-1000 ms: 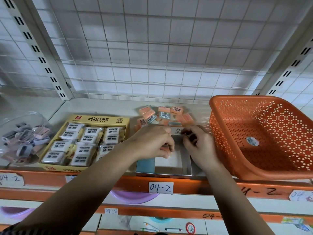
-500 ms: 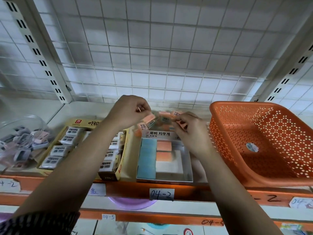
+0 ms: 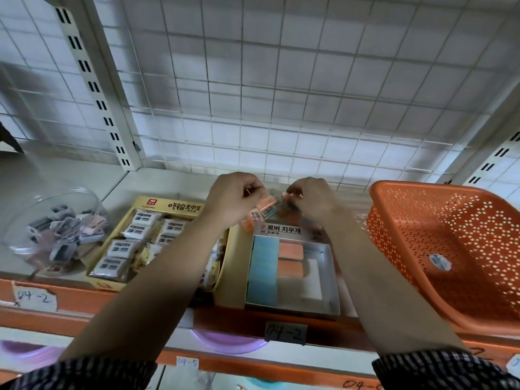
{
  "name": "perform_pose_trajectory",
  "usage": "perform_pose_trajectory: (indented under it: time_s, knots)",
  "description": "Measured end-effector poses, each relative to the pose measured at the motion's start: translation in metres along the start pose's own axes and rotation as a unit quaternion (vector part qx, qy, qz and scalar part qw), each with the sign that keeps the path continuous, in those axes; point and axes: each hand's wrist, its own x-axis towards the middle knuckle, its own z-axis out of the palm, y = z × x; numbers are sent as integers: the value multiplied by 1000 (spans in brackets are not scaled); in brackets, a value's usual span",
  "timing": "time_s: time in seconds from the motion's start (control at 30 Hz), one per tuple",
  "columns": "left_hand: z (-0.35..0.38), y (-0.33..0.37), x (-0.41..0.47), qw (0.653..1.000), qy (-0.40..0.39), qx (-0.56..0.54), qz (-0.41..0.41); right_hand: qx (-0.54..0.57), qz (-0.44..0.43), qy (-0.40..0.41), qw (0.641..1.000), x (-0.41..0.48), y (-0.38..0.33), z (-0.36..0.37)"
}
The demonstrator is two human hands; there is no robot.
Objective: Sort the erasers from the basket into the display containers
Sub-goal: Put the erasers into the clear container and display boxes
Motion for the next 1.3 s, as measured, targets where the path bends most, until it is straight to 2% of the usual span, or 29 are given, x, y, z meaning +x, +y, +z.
perform_pose_trajectory:
  time_s: [0.23, 0.37, 0.47, 0.57, 0.73, 0.83, 1.07, 1.3]
  knots:
    - [-1, 0, 1, 1000, 0, 4, -3, -37, -10, 7, 999, -3, 1, 3]
    - [-15, 10, 7, 1000, -5, -7, -12, -12, -10, 21, 1000, -9, 8, 3]
    - [-25, 20, 15, 999, -46, 16, -1, 7, -17, 35, 999, -17, 11, 3]
    - [-21, 25, 27, 993, -96, 63, 9, 57, -16, 92, 994, -30, 12, 2]
    - [3, 16, 39, 961, -203, 189, 12, 161, -34, 139, 977, -67, 11, -4]
    - [10, 11, 42, 949, -216, 228, 19, 207, -43, 119, 970, -89, 9, -8]
    - [16, 13, 44, 934, -261, 244, -5, 306, -41, 83, 948, -115, 10, -8]
    - [14, 11, 39, 951, -232, 204, 13, 437, -20, 31, 899, -127, 4, -3]
